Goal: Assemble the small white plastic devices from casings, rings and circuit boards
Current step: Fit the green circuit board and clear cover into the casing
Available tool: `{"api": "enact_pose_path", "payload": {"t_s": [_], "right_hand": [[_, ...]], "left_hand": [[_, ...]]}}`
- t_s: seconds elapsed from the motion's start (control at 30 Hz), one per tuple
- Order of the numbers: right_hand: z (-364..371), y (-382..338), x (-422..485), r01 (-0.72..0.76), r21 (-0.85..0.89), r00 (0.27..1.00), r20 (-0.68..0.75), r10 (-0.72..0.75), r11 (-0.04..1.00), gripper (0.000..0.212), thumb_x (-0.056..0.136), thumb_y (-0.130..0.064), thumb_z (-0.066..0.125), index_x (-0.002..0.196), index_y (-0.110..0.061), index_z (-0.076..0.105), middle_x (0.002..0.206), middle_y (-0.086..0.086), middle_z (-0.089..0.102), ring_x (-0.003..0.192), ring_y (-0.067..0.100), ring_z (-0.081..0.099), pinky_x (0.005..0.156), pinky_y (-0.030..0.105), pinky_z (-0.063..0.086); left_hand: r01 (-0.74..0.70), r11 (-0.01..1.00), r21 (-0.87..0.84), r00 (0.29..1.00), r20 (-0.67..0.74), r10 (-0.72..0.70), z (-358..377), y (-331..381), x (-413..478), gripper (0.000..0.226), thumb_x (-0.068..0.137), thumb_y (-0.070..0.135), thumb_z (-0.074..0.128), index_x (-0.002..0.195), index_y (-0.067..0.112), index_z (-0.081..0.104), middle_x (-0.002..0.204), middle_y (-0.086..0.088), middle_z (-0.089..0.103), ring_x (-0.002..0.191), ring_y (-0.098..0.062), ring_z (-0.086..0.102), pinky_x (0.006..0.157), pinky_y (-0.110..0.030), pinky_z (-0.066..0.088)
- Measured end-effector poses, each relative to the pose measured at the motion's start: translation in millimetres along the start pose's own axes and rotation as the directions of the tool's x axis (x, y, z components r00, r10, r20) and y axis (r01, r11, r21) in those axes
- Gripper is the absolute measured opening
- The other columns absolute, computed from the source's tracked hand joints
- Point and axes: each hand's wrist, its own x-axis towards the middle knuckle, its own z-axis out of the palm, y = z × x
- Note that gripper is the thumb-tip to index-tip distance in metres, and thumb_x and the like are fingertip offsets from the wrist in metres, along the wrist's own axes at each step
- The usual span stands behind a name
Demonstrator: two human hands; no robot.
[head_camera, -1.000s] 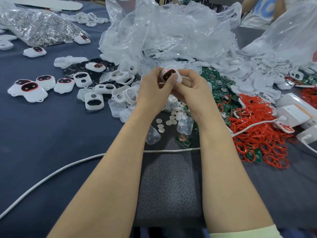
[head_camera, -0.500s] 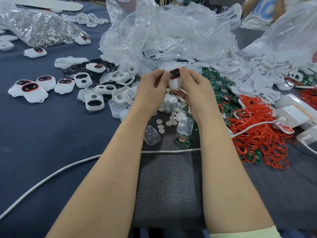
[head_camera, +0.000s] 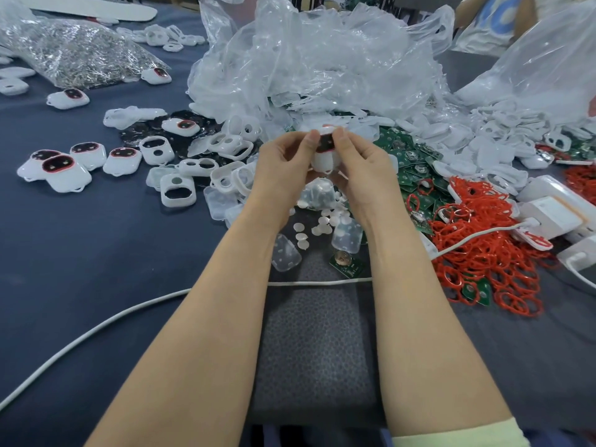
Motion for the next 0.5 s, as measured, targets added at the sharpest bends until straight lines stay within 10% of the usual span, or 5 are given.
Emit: {"api": "enact_pose_path", "payload": {"t_s": [0.5], "right_hand": [[52,-10,-5,0.021,-0.156,0.991,0.131,-0.001,0.987,0.022,0.098,-0.021,0.051,0.093,-0.008,0.069,0.082,0.005,0.073,0.076,0.015,0.071,0.065,0.021,0.055]], "left_hand": [[-0.029,0.984,0.174,0.939,-0.333,0.086,-36,24,4,0.020,0.092,0.030,0.064,0.101,0.012,0.064,0.097,-0.005,0.068,0.091,-0.018,0.066,0.086,-0.032,0.054]]}}
